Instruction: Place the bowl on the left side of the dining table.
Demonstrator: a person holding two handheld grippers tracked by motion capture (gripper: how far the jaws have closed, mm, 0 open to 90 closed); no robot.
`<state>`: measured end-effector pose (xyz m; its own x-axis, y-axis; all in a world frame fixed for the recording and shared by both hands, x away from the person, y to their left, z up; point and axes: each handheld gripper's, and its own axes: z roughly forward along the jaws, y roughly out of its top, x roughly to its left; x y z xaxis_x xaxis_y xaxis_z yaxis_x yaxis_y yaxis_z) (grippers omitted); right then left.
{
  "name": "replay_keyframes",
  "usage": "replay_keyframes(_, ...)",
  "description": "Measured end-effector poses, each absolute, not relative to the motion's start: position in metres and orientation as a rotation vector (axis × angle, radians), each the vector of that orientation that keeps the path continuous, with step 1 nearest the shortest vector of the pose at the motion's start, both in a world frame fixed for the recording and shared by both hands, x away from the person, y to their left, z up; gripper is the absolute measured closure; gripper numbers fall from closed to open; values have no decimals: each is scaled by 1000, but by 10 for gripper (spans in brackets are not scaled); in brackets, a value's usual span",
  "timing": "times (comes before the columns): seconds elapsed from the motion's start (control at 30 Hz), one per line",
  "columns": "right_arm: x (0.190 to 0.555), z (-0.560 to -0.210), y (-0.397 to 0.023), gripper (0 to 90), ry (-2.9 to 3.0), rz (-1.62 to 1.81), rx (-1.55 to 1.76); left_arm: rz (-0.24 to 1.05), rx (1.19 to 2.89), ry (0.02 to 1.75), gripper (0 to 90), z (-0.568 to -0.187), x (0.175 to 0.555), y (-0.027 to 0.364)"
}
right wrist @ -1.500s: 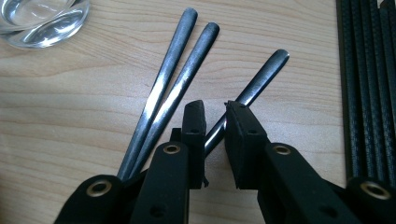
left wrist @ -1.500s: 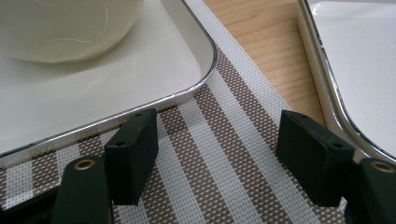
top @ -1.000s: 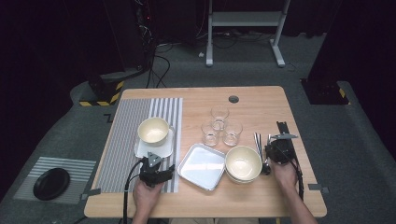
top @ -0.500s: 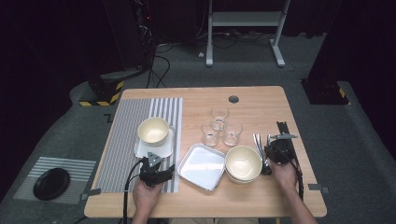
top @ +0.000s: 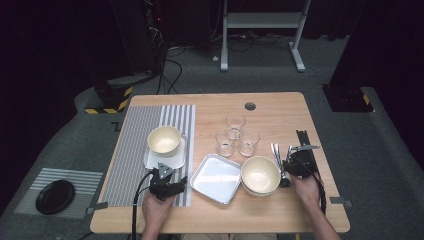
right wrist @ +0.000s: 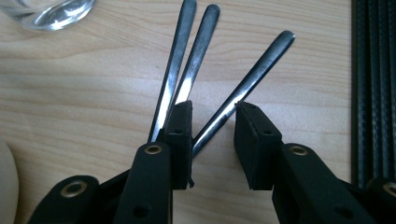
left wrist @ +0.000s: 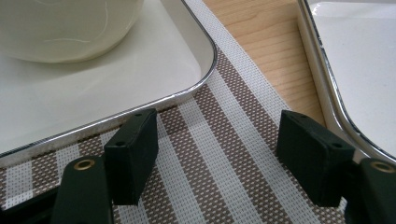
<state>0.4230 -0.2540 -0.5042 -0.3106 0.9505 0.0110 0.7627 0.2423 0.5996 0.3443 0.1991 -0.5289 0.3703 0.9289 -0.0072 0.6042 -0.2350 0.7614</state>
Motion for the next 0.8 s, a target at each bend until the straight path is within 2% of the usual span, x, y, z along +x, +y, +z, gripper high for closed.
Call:
replay_keyframes(0.37,414,-501,-248,686,2213,691,1585,602,1946,1323,299,-529,344,199)
replay_keyframes(0.8,410,-501,-245,763,2202,673,1582,602,1946,1323,298,-529,344,199)
